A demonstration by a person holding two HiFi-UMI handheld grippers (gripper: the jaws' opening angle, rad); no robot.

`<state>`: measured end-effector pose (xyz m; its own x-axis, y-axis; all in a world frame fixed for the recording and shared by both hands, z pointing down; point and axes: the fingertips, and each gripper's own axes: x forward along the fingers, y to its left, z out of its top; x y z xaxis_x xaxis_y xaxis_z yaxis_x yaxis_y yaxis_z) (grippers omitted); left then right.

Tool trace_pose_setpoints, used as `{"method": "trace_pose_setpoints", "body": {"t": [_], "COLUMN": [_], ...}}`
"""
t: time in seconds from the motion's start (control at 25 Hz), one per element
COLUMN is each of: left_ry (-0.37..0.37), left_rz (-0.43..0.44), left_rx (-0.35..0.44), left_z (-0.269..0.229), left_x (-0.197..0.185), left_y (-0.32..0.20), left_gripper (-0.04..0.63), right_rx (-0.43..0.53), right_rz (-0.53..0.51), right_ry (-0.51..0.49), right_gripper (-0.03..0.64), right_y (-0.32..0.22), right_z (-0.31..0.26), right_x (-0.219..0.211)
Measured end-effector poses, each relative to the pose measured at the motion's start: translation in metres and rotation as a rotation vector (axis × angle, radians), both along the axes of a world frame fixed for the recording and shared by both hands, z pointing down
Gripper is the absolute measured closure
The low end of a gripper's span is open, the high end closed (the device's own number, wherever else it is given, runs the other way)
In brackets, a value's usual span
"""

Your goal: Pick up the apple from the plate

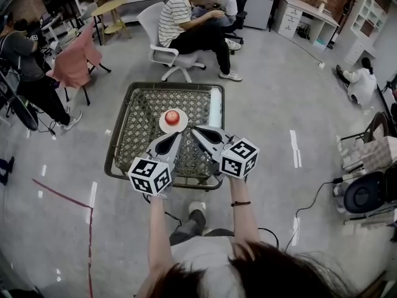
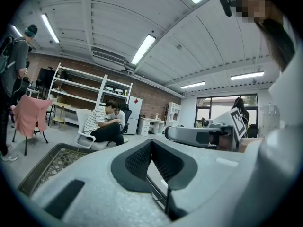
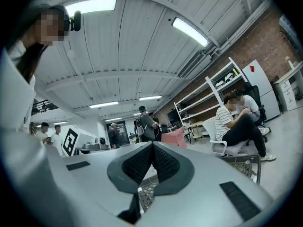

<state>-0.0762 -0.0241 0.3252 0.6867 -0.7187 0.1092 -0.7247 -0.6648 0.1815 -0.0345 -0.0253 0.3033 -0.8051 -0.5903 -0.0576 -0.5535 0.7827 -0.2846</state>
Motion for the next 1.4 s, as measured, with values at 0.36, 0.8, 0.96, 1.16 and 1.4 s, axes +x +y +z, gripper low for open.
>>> {"method": "trace_pose_setpoints", "body": {"t": [0.36, 0.8, 0.96, 1.16, 1.4], "left_ry": [0.005, 0.001, -0.002, 0.003, 0.012], "left_rz": [0.077, 0.087, 0.080, 0.050, 0.010], "left_rx": [0.006, 0.025, 0.006, -0.007, -0.016], "left_z": [-0.002, -0.009, 0.002, 0.005, 0.004], "left_x": [0.010, 0.001, -0.004, -0.011, -0.017], "left_y": [-0.040, -0.064, -0.066, -0.073, -0.089], "left_gripper": [0.584, 0.584, 0.584, 0.584, 0.584], "right_rx": [-0.007, -0.005, -0.016, -0.022, -0.027], "right_rz": [0.059, 0.071, 0.061, 0.041, 0.004], "right_ry": [0.003, -0.003, -0.006, -0.003, -0.005], "right_gripper": [0.607, 0.607, 0.607, 0.607, 0.607], "right_y": [-0.036, -0.057, -0.060, -0.073, -0.090], "right_z": [0.001, -0.001, 0.005, 0.004, 0.001], "right_x": [0.005, -0.002, -0.007, -0.009, -0.013]}}
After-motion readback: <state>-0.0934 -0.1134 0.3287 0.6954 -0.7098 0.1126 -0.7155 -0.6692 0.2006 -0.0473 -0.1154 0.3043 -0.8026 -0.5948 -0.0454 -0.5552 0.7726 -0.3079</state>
